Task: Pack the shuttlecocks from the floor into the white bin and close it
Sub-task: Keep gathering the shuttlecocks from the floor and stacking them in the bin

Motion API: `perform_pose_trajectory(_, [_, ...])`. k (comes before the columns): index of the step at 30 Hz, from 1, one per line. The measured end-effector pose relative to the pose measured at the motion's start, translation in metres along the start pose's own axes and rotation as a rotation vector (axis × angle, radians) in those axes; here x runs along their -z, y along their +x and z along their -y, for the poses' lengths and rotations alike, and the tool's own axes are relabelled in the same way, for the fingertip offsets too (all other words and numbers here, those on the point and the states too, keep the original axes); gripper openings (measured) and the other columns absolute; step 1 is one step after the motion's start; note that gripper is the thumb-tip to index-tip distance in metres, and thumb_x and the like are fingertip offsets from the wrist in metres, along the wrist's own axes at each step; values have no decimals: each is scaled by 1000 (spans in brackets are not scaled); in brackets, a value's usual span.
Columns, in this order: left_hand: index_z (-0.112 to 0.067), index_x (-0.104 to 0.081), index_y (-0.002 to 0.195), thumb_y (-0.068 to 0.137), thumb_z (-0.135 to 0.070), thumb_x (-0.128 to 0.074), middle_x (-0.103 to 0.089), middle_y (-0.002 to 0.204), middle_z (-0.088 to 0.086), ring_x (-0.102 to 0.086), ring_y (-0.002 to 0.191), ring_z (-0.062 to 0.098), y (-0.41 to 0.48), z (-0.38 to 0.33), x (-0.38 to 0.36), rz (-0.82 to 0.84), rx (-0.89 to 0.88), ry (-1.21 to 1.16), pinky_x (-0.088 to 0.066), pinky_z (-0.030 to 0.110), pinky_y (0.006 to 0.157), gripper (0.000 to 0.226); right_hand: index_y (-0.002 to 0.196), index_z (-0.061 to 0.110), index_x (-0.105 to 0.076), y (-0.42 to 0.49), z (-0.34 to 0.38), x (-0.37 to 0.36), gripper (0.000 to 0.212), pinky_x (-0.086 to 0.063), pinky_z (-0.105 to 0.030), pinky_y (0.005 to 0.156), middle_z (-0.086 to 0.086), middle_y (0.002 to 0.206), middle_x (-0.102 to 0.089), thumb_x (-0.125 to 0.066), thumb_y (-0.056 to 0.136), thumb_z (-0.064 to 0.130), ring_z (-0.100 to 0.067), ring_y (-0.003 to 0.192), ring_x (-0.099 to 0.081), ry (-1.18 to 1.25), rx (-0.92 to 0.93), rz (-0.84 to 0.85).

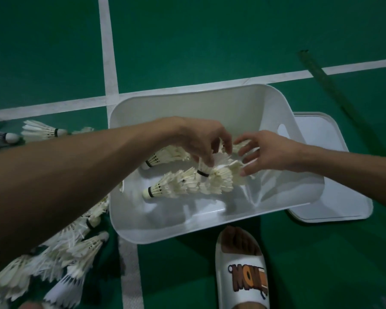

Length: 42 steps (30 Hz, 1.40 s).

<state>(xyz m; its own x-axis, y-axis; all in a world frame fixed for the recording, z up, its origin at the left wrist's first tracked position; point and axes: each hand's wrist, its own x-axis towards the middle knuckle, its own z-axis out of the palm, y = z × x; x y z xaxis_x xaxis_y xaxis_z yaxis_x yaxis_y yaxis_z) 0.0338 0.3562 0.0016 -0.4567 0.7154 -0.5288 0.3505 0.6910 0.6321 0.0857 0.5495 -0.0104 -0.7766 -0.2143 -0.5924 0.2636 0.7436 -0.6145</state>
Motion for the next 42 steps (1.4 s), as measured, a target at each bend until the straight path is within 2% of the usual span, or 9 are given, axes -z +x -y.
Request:
perform_pose_trajectory(2, [-24,-58,120,77,-14,-77,-58,88,-11,-63,81,16,3,-3,-5,-55,-55,19,-51,22,67,48,129,23,-51,-6,4,1,86,-58,-30,80,-2,116,-62,-89,51,19,-16,98,-66,160,74,23])
perform_pose_trajectory(6, [-21,-52,121,72,-24,-82,-56,97,-13,-57,86,7,8,-12,-10,-176,-175,-14,-44,8,71,58,124,26,-52,-7,8,-3,80,-52,-19,80,9,111,-62,-92,54,19,-5,100,-61,71,219,-42])
perform_pose_trajectory(9, [-18,-48,121,69,-28,-84,-55,107,-7,-55,95,10,11,-12,-14,-248,-249,-61,-47,13,79,64,117,27,-52,-2,6,-1,75,-42,-13,76,13,101,-57,-92,53,20,-3,93,-54,-9,263,-123])
perform_pose_trajectory(14, [-16,-43,101,76,-24,-77,-45,103,-1,-48,92,15,14,1,-15,-475,-203,90,-37,10,62,42,135,38,-38,9,-4,7,92,-43,-18,66,3,126,-48,-88,60,18,-16,105,-49,-158,119,-173])
perform_pose_trajectory(17, [-19,-44,108,77,-28,-76,-51,109,2,-49,94,17,14,10,-19,-181,-114,246,-38,16,68,44,138,44,-37,11,-6,8,87,-44,-19,56,-10,131,-38,-81,69,13,-20,81,-57,-253,19,-180])
perform_pose_trajectory(21, [-46,-9,144,66,-39,-83,-26,147,3,-37,130,26,17,21,-42,182,-15,409,-39,49,104,108,137,49,-37,13,-3,7,77,-44,-19,56,-13,130,-29,-73,79,16,-17,69,-54,-286,-45,-157])
perform_pose_trajectory(30, [-49,13,143,60,-23,-88,4,155,2,-31,136,34,32,21,-58,152,-86,629,-45,48,98,135,128,38,-42,16,-8,5,65,-39,-24,78,-4,111,-26,-74,77,14,-23,100,-41,-395,-16,-170])
perform_pose_trajectory(36, [-45,12,146,62,-18,-87,-1,155,3,-38,131,32,33,15,-56,152,-77,687,-47,45,92,133,139,49,-33,17,-7,3,80,-37,-19,82,-4,111,-27,-72,79,13,-19,102,-40,-408,12,-163])
perform_pose_trajectory(42, [-44,-3,145,57,-18,-89,-22,146,3,-49,119,30,41,15,-58,140,-89,619,-49,37,81,125,137,45,-36,13,-7,6,71,-42,-24,83,-6,116,-27,-72,81,18,-19,92,-48,-350,-5,-185])
